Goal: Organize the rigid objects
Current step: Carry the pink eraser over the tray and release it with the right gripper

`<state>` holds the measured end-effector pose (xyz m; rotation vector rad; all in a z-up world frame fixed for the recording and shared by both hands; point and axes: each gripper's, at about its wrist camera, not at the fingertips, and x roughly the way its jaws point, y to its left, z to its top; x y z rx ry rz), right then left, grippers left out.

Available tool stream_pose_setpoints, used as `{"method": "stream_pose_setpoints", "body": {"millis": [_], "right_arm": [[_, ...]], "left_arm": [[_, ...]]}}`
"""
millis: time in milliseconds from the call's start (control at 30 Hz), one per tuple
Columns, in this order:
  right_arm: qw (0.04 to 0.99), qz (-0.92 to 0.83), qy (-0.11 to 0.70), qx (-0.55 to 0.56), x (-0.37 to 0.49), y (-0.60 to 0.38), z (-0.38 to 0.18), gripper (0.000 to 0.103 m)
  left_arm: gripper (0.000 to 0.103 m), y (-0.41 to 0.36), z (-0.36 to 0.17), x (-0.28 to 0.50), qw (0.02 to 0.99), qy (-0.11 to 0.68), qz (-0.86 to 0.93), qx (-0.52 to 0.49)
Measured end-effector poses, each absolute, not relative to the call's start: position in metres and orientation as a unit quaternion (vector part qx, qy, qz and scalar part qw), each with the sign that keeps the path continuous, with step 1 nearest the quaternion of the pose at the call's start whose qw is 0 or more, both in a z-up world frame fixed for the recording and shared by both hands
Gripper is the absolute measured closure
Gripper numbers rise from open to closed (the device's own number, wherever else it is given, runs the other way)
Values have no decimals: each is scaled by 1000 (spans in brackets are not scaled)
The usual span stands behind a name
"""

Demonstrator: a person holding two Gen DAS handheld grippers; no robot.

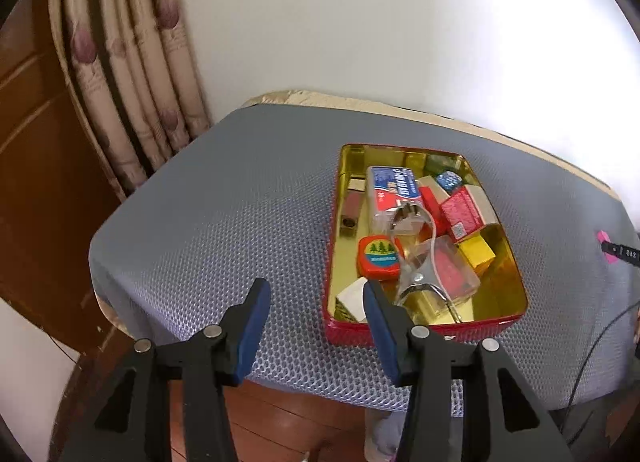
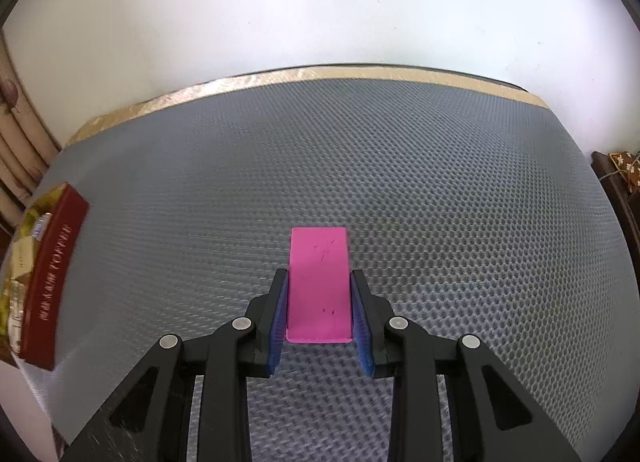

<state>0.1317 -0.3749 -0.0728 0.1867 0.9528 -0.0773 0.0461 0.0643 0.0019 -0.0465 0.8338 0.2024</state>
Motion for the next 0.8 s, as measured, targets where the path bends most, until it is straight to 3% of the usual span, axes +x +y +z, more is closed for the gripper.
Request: {"method": "stream_pose_setpoints", "body": {"millis": [467, 800], "right_arm": [[887, 154, 425, 94, 124, -220, 15, 75], [841, 269, 462, 82, 149, -70, 6, 75]], "left_arm": [[52, 79, -26, 55, 891, 442, 97, -40], [52, 79, -35, 58, 873, 475, 108, -23]]}}
